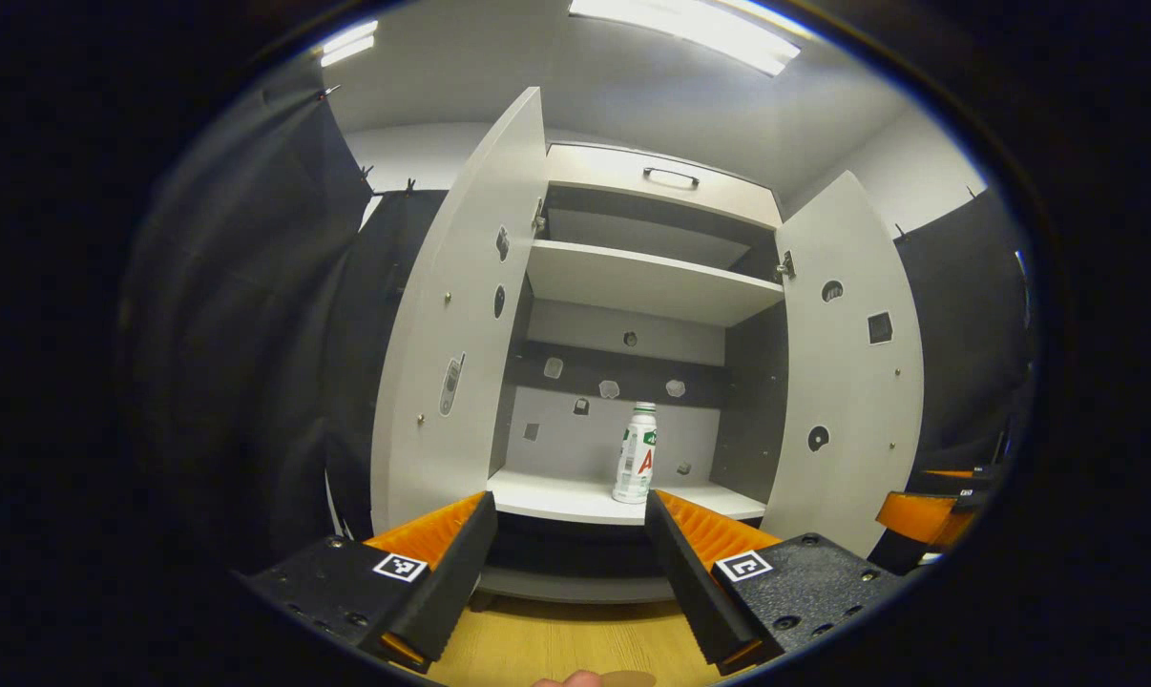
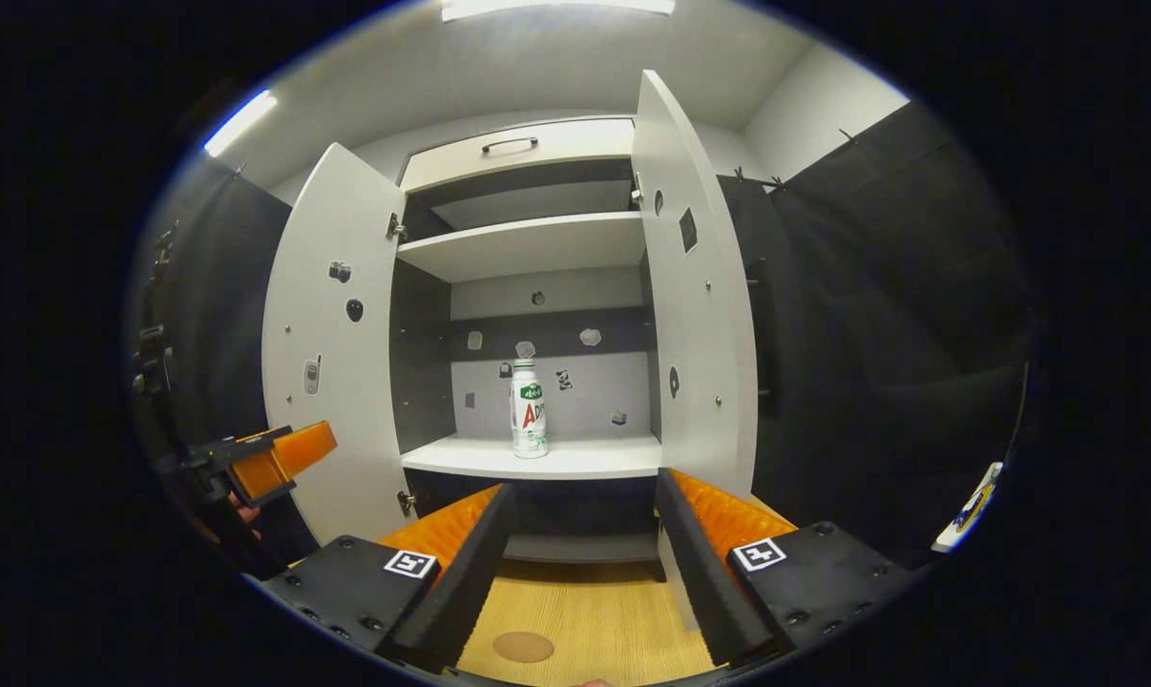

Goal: Grasp the bottle in the cabinet with the left hand and place it on the coaster, then close the right door with the right hand and the left door with the left hand.

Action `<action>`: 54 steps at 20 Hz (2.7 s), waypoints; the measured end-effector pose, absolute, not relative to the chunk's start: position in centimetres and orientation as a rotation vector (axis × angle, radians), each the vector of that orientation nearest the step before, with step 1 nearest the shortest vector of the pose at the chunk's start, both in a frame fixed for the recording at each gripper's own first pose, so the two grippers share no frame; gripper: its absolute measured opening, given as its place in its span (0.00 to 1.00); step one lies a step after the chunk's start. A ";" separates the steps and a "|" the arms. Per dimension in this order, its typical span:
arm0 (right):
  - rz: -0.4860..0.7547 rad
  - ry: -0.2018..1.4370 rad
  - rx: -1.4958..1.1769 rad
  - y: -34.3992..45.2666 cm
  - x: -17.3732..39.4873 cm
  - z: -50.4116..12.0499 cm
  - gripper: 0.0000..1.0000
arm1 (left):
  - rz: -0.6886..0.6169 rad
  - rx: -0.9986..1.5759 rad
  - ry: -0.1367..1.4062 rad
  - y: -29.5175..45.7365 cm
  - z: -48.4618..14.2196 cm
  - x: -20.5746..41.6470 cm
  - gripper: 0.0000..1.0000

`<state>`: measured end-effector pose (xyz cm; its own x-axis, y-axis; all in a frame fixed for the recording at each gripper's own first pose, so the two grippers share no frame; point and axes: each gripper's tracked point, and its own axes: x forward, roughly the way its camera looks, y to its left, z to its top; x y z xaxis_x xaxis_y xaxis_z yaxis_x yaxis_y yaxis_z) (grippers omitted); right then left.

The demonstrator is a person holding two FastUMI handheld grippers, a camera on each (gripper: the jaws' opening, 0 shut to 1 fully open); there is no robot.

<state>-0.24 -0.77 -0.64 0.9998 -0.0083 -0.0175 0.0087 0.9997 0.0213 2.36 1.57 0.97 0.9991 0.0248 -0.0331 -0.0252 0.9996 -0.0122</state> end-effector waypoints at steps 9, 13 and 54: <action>-0.077 -0.006 0.030 -5.0 -1.7 0.5 0.97 | -0.193 -0.063 0.037 -5.0 3.1 17.5 0.94; -0.103 -0.001 -0.022 -6.1 -2.5 0.2 0.97 | -0.221 -0.050 0.060 -7.1 0.1 25.4 0.95; -0.071 0.022 0.006 -6.7 -1.2 -0.4 0.97 | -0.277 0.053 0.060 -7.6 -1.7 17.6 0.64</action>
